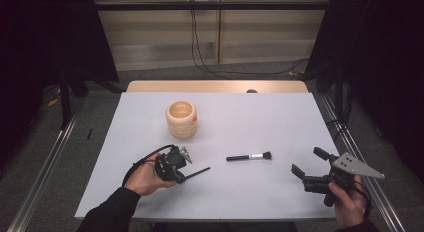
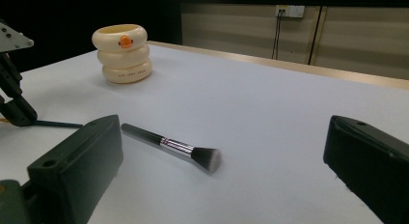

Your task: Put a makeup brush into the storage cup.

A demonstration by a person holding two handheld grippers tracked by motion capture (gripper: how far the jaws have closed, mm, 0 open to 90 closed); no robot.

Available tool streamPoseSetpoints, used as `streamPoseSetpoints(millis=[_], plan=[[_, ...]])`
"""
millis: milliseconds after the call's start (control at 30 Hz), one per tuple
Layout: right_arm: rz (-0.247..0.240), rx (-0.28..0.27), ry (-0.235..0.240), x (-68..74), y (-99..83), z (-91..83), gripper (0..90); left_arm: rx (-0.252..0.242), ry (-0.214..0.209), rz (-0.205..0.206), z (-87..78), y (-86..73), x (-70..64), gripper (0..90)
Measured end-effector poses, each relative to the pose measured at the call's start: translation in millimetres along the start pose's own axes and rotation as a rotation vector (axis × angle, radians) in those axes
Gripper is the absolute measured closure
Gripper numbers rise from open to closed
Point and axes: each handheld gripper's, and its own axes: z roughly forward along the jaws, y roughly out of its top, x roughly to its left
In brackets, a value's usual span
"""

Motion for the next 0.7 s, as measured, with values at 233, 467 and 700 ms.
streamPoseSetpoints(millis=[233,467,700], plan=[[0.004,-0.001,-0.006,-0.8,0.1,-0.5,0.0,-0.019,-0.013,-0.006,-0.3,-1.8,2.5,83.5],[0.006,0.001,-0.001,-0.4,0.1,-0.4,0.0,-0.047,-0.008,-0.049,-2.9,-8.2,7.2,83.5],[0.011,0.000,-0.005,-0.4,0.0,-0.2,0.0,-0.108,-0.006,-0.104,-11.6,-14.6,11.7,83.5]])
